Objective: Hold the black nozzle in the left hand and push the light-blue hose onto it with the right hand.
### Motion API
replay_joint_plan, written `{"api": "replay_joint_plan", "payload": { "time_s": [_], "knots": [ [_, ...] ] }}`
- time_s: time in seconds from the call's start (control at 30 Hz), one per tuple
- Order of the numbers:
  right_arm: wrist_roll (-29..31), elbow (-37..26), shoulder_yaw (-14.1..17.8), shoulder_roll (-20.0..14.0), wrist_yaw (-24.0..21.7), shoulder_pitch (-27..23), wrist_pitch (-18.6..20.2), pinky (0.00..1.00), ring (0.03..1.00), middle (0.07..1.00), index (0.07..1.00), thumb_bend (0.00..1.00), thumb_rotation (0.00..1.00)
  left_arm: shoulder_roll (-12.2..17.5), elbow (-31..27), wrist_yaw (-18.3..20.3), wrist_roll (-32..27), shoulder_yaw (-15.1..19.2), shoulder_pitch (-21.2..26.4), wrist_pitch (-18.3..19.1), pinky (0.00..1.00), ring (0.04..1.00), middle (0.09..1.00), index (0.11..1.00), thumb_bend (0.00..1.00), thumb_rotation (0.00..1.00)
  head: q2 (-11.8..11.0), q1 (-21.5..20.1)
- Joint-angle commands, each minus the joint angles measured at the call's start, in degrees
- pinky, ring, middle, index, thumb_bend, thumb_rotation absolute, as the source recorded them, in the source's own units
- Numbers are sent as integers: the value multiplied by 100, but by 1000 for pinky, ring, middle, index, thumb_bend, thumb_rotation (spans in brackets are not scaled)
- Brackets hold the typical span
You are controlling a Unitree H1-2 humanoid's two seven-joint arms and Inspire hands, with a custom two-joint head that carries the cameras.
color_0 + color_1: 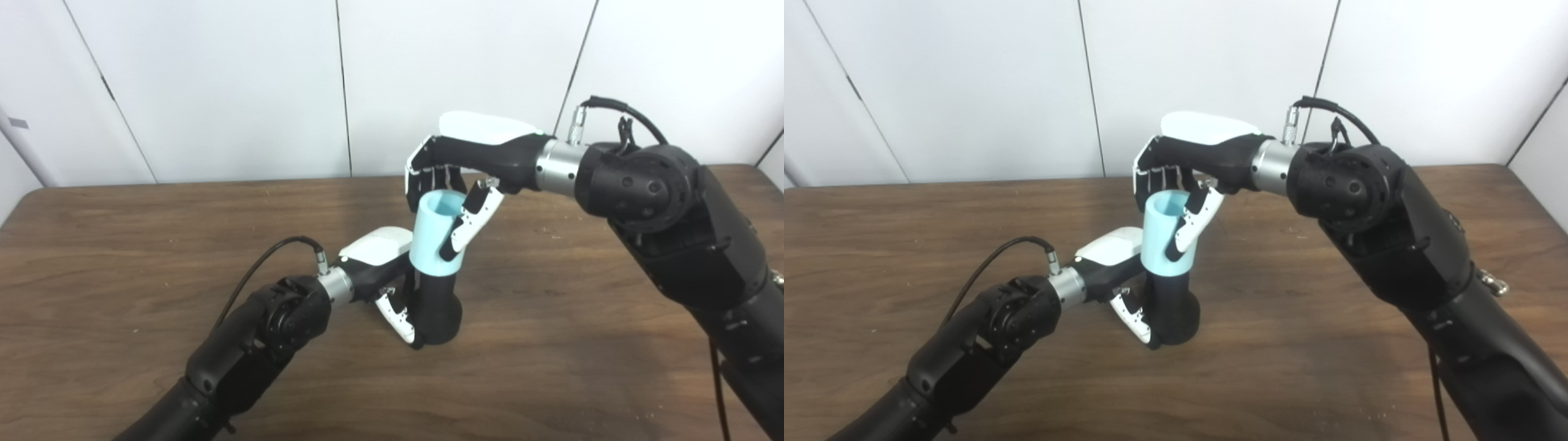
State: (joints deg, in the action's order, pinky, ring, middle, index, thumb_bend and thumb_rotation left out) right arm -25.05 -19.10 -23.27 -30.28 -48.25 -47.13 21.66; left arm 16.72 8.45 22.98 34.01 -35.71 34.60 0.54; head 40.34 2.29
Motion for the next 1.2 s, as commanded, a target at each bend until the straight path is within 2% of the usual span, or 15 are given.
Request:
{"api": "replay_joint_plan", "payload": {
  "time_s": [0.0,0.2,0.37,0.57,0.8,0.93,1.17],
  "knots": [
    [-29,-53,24,-140,-77,-155,-81,349,458,489,471,502,0,183,136,362,300,-147,-208,146,1000,598,511,466,524,0,1,5],
    [-97,-94,2,-238,-155,-266,-100,364,452,482,470,503,0,184,146,352,328,-156,-225,146,1000,599,511,466,524,0,24,-66],
    [-105,-132,36,-323,-223,-338,-154,416,462,471,465,505,0,176,121,357,326,-151,-236,167,1000,599,511,467,524,0,36,-84],
    [-158,-160,36,-357,-230,-291,-263,415,460,474,468,505,0,151,158,336,347,-165,-221,147,1000,599,512,466,524,0,39,-57],
    [-268,-225,-81,-156,-163,-29,-208,349,454,494,482,502,0,158,154,359,308,-142,-207,145,1000,596,514,465,523,0,62,-14],
    [-262,-232,-142,24,-146,73,-162,360,445,486,485,503,0,169,133,380,295,-134,-205,146,1000,595,514,465,523,0,79,-43],
    [-127,-123,-158,173,-161,41,-337,377,424,456,506,502,0,132,156,404,297,-150,-189,174,1000,599,514,465,523,0,99,-40]
  ]
}}
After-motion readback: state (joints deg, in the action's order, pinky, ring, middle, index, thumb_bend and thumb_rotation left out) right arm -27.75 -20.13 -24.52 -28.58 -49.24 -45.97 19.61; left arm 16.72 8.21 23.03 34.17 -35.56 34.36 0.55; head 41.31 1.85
